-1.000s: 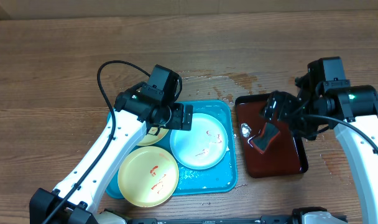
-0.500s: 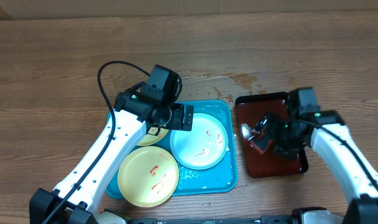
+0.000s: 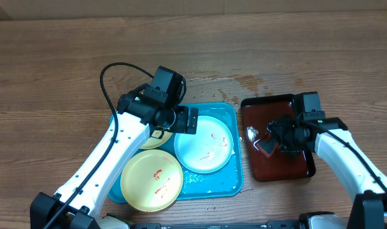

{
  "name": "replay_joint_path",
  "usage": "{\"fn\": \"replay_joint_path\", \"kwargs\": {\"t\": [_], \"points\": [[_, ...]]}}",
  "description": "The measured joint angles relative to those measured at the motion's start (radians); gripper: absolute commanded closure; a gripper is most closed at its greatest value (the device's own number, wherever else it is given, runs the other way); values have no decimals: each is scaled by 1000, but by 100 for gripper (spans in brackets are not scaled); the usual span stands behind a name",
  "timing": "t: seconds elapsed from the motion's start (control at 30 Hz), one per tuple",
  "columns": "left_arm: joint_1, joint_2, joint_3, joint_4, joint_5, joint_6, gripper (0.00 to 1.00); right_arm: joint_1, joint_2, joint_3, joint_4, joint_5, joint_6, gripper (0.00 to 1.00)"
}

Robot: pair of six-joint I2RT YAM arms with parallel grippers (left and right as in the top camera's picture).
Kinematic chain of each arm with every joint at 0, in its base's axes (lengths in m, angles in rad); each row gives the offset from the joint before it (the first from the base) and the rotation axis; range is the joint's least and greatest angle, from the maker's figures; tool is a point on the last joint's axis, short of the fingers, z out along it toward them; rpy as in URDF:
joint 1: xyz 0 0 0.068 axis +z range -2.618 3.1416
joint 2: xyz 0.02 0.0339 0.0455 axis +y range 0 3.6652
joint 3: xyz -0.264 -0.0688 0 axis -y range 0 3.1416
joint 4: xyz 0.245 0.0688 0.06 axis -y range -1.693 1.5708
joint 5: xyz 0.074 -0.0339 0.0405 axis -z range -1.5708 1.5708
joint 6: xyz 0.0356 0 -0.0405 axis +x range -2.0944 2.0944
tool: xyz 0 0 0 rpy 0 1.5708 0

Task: Clean dirty plates on tray and stack at the side
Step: 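Lower the right gripper onto the green-orange sponge and grasp it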

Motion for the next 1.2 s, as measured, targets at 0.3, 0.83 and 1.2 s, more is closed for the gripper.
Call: {"fn": "replay_joint_path", "kwargs": {"t": [0.3, 0.83, 1.2], "points": [[0, 0, 0, 0, 0, 0, 0, 1, 105, 0, 12, 23, 29, 66], [0, 0, 0, 17, 0, 4, 0, 2, 112, 7, 98, 36, -480, 96], [0, 0, 0, 33, 0, 4, 0, 2, 112, 8, 96, 26, -855, 96]]}}
